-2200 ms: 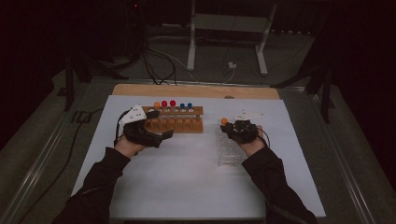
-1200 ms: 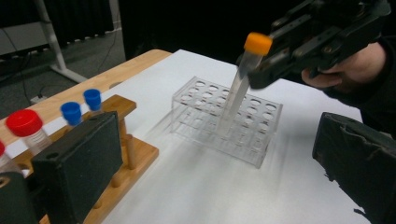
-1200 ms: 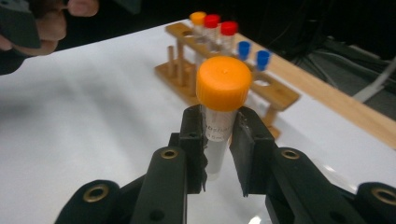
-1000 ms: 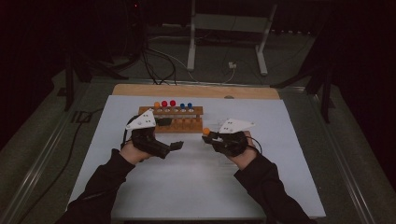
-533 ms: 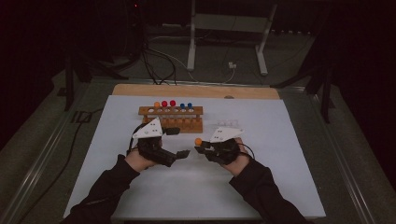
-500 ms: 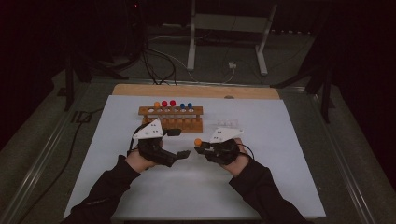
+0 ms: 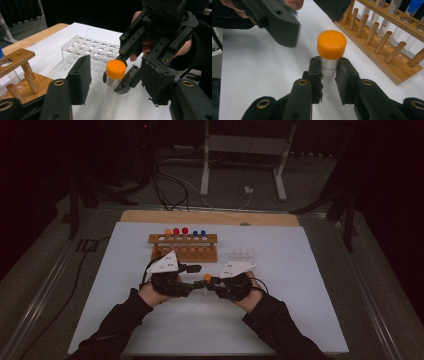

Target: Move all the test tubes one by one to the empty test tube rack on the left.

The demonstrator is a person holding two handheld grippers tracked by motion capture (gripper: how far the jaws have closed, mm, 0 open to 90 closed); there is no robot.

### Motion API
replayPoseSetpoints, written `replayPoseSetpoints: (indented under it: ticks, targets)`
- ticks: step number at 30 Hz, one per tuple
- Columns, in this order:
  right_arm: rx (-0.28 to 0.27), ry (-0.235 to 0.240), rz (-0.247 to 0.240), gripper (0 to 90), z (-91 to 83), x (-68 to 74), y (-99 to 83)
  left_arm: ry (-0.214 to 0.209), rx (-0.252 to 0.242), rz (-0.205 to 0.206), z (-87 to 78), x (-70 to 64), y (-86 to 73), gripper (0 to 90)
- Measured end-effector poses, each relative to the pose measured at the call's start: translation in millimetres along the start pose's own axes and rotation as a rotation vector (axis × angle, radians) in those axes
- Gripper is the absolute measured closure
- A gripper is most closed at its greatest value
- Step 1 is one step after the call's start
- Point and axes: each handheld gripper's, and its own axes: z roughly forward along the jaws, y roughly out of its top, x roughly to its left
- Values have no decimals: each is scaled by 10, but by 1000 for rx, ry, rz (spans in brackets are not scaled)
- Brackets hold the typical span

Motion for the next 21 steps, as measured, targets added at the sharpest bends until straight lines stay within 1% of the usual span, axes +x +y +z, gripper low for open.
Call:
replayPoseSetpoints:
  ticks: [5, 11, 15, 21]
  targets:
    - [-5, 3, -2, 749, -3, 5, 7, 6, 11, 4, 30, 6, -11, 526]
    - [-10, 9, -3, 750, -7, 19, 17, 7, 11, 6, 68, 0, -13, 597]
    - [-11, 11, -1, 749, -10, 22, 19, -7, 16, 12, 99, -6, -13, 637]
    - [-11, 9, 1, 750, -14, 15, 18, -15, 14, 16, 128, -9, -11, 698]
